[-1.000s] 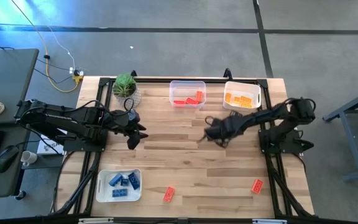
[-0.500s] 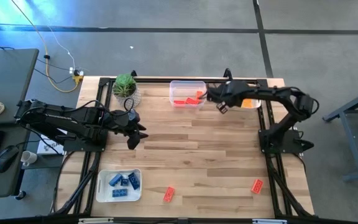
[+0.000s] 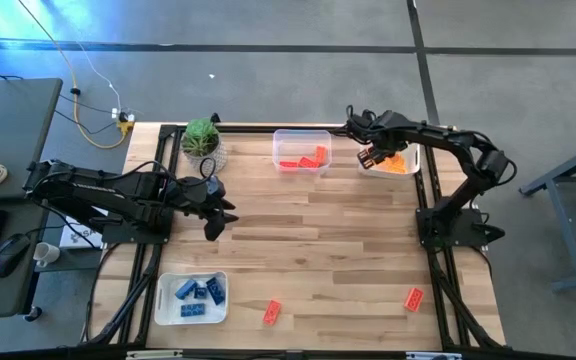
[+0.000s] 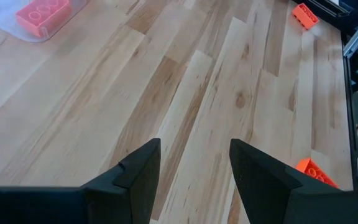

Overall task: Sort & place blocks by color
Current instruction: Put the yellow game piece into the top white bin, then put the orange game piece into the transparent bin

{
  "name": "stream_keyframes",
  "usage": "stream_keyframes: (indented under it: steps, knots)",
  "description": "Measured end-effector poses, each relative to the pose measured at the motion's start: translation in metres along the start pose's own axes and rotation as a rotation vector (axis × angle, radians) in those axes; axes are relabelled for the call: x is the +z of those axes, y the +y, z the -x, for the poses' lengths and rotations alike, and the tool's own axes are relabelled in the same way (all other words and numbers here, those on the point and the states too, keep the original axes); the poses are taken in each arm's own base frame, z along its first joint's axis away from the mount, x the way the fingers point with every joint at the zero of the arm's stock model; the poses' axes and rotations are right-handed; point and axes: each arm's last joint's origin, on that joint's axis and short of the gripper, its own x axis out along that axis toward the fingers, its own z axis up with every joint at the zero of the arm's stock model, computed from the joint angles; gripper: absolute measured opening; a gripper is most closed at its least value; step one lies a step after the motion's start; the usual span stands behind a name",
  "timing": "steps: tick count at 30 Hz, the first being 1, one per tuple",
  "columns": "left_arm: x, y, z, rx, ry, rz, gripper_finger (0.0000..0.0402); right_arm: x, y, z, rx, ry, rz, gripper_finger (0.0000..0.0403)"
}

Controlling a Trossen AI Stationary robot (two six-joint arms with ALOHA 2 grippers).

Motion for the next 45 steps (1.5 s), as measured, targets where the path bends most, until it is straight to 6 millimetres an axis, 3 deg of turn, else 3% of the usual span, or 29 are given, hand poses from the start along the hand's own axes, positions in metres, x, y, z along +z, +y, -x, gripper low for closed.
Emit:
stream_keyframes:
  steps: [3, 6, 13, 21, 26, 33, 45]
  knots:
    - [0.000, 0.000, 0.000, 0.000, 0.000, -0.005, 0.0179, -0.001, 0.002, 0.000, 0.048, 0.029, -0.022, 0.0255]
    - [0.000, 0.000, 0.000, 0.000, 0.000, -0.011, 0.0179, -0.002, 0.003, 0.000, 0.083, 0.053, -0.076, 0.0292]
    - [0.000, 0.000, 0.000, 0.001, 0.000, -0.061, 0.0179, -0.009, 0.015, 0.008, 0.117, 0.056, -0.070, 0.0302]
    - [0.000, 0.000, 0.000, 0.002, 0.001, -0.096, 0.0179, -0.032, 0.048, 0.050, 0.228, 0.036, -0.083, 0.0303]
    - [0.000, 0.000, 0.000, 0.003, 0.003, -0.152, 0.0179, -0.056, 0.074, 0.078, 0.311, 0.003, -0.085, 0.0304]
    - [0.000, 0.000, 0.000, 0.003, 0.003, -0.250, 0.0179, -0.103, 0.103, 0.100, 0.385, 0.037, -0.110, 0.0304]
    - [0.000, 0.001, 0.000, 0.025, -0.005, -0.305, 0.0179, -0.180, 0.120, 0.124, 0.380, 0.091, -0.252, 0.0304]
